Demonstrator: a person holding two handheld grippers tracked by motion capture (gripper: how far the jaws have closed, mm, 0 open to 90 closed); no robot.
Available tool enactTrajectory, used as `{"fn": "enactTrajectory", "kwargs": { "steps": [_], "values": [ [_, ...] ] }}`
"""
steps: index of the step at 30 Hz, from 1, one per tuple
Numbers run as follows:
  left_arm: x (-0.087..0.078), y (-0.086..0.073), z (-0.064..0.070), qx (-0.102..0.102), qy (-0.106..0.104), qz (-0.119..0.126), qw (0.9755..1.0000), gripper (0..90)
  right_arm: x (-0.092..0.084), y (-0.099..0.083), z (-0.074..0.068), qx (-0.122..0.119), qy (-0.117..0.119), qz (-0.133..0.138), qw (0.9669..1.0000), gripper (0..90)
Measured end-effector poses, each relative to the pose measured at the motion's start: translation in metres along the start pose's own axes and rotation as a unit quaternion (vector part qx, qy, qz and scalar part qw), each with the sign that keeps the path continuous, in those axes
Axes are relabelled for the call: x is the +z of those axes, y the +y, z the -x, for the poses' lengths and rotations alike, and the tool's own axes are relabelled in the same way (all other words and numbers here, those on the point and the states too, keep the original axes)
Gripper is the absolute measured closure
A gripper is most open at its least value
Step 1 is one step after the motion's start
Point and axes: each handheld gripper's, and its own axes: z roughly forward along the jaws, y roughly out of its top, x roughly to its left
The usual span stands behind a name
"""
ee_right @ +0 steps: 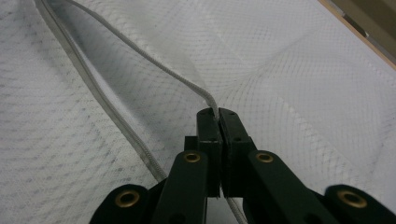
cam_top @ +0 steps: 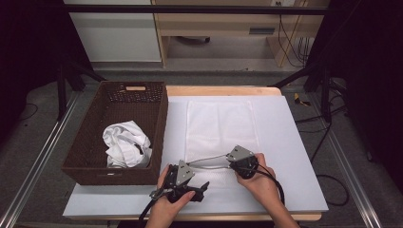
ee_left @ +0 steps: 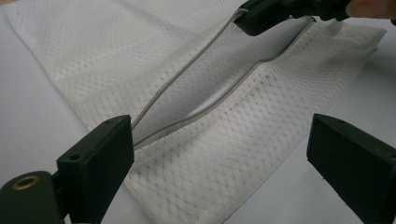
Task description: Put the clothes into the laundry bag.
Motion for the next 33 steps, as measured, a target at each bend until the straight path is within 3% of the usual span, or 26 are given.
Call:
{"fn": "enactTrajectory", "kwargs": {
  "steps": [18, 22, 33],
  "values": [
    [0.0006, 0.0001, 0.0012, 0.001, 0.004, -0.002, 1.0000, 8.7, -0.0035, 0.0035, 0.0046, 0.013, -0.009, 0.016, 0.9997, 88.9],
    [0.0002, 0.0000, 0.0015, 0.003, 0.006, -0.005, 1.0000, 8.7, -0.0036, 0.0056, 0.0064, 0.025, -0.011, 0.023, 0.9994, 88.9],
    [-0.0027, 0.0005, 0.0030, 0.006, 0.011, -0.002, 0.9999, 8.8, -0.0087, 0.0098, 0.0080, 0.018, -0.016, 0.022, 0.9995, 88.9]
  ]
}}
